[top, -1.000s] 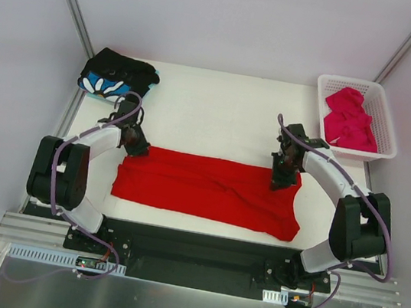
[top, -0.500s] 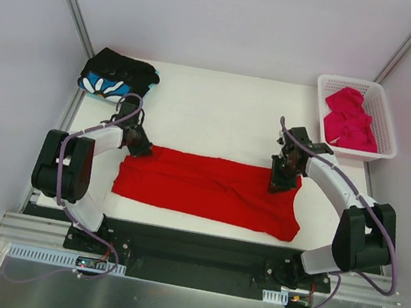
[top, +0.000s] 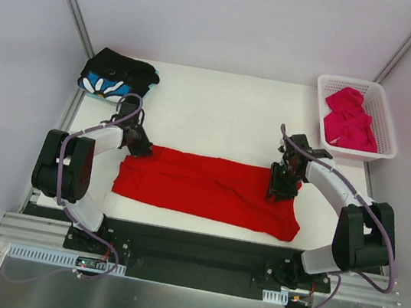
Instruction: Fold and stack the t-shirts
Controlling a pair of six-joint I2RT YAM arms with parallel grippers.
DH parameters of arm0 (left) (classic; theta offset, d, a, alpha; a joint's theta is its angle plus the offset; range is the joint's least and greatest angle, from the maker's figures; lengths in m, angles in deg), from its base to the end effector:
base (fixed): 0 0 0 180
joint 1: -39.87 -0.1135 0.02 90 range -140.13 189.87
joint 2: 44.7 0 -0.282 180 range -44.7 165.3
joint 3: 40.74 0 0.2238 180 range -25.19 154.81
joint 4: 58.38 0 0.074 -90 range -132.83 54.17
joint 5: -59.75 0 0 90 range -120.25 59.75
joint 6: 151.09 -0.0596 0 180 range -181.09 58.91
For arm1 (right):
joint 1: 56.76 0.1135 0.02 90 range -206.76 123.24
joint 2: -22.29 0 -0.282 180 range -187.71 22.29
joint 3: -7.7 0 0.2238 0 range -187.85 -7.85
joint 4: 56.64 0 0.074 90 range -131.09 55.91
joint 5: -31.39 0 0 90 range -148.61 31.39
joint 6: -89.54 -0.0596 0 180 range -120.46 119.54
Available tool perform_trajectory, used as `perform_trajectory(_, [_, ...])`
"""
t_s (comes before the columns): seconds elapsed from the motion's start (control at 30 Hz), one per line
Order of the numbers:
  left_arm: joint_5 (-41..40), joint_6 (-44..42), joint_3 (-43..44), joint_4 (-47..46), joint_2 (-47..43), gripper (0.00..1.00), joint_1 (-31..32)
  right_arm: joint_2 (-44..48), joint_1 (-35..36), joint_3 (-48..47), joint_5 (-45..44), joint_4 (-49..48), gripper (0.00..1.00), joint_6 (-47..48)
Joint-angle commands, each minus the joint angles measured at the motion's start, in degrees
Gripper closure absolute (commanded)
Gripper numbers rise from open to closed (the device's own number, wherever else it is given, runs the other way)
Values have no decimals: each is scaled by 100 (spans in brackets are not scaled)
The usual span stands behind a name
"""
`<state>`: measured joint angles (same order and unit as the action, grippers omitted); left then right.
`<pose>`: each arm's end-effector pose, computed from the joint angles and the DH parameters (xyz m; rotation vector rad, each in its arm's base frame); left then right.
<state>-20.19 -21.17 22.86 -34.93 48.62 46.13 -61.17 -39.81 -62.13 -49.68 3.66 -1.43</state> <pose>0.3072 -0.0442 0.1779 -0.6705 2.4762 -0.5424 0.2289 0.0794 0.2132 -0.4311 2.8430 0.2850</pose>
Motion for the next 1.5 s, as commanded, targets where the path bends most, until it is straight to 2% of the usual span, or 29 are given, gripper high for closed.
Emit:
perform_trajectory(0.0, [48, -46, -147, 379, -68, 98, -28, -240, -130, -257, 30, -178, 63, 53])
perform_trajectory(0.33, [118, -55, -33, 467, -138, 98, -29, -425, -491, -759, -49, 51, 61, 317])
perform_trajectory(0.8, [127, -81, -42, 493, -200, 98, -29, -917, -474, -355, 250, -379, 63, 229])
perform_trajectory(0.87, [127, -81, -42, 502, -217, 98, -29, -909, -447, -311, 241, -380, 66, 212])
perform_trajectory(1.0, [145, -55, -24, 502, -191, 98, -29, -786, -280, -232, 223, -318, 88, 185])
perform_trajectory(1.07, [171, -55, -24, 511, -183, 99, -29, -725, -166, -232, 188, -248, 92, 168])
perform_trajectory(1.23, [171, -55, -68, 502, -217, 98, -20, -348, 45, -293, 249, -11, 94, 141])
perform_trajectory(1.47, [189, -63, -59, 502, -279, 98, -20, 110, 922, -197, 154, 350, 94, 124])
